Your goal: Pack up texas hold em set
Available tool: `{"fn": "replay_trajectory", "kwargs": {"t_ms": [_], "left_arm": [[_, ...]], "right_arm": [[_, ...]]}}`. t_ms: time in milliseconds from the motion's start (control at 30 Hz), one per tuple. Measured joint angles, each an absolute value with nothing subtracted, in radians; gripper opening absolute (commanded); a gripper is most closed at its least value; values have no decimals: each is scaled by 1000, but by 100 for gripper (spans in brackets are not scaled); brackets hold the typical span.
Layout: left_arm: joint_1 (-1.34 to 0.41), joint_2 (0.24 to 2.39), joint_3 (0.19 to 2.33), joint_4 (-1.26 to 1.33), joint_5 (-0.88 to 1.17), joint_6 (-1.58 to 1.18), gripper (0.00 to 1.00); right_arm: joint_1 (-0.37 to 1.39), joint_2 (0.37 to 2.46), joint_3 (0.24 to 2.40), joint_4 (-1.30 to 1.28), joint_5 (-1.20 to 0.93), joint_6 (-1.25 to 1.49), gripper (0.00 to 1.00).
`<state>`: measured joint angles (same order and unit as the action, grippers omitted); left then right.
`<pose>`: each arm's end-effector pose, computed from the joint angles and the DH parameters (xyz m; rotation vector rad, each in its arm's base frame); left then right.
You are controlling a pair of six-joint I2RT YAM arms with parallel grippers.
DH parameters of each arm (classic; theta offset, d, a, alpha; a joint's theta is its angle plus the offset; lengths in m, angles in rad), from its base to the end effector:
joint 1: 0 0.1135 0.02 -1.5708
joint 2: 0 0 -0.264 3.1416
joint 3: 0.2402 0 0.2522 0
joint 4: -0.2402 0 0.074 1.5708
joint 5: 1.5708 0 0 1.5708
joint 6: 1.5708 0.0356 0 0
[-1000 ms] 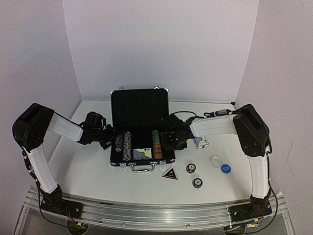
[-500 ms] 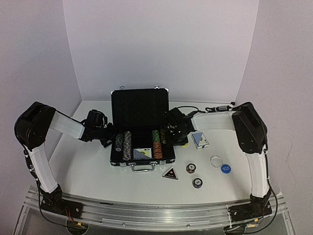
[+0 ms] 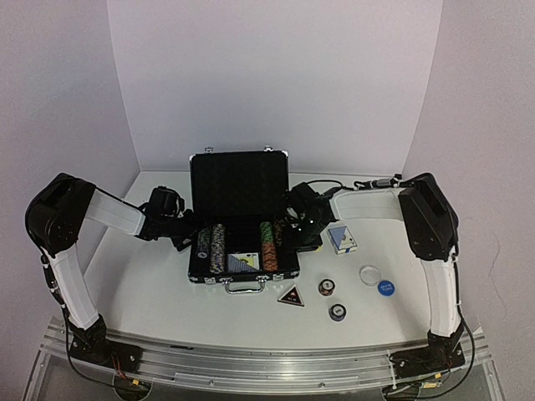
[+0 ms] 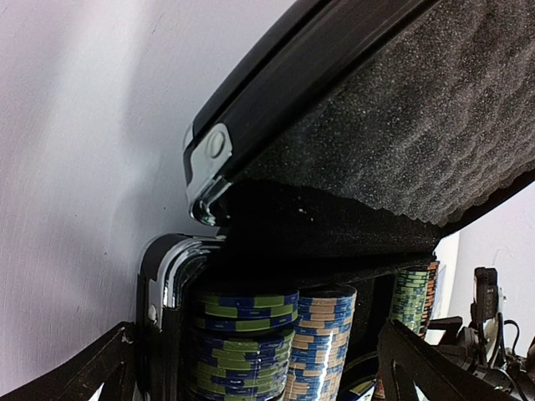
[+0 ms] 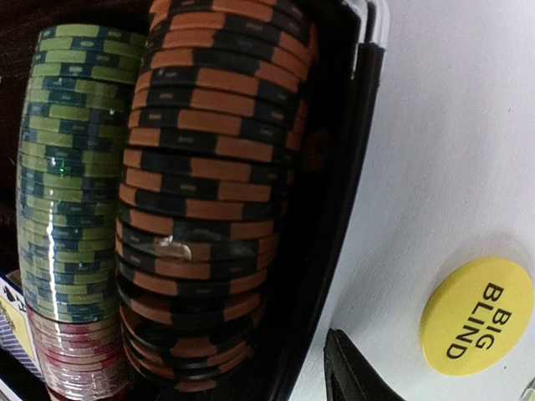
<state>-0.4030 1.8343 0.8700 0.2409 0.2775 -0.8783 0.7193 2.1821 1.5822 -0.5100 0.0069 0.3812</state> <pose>0.3262 -0.1497 0.1297 -0.4280 2.4241 -0.9373 0.3434 0.3005 0.1428 -0.4566 2.6881 0.3265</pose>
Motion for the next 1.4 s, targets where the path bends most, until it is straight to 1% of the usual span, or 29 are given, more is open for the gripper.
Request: {"fn": "replay_trajectory", "kwargs": {"t_ms": [500, 700, 800, 967, 1233, 1400], "left_arm": [[-403, 1851, 891, 235, 278, -866, 100], [-403, 1862, 906, 234, 278, -863, 100], [-402, 1870, 915, 235, 280, -862, 100], [-402, 1877, 923, 236, 281, -861, 100], [-402, 1880, 928, 233, 282, -857, 100], [-402, 1880, 928, 232, 282, -852, 100]], "right_arm": [[695, 2178, 1644, -535, -4, 358, 48], [673, 2178, 1666, -551, -31, 350, 46], [667, 2178, 1676, -561, -52, 340, 43], [662, 2178, 1697, -568, -71, 328, 43], [651, 2178, 1693, -568, -86, 318, 42], [649, 2178, 1644, -565, -100, 294, 43]]}}
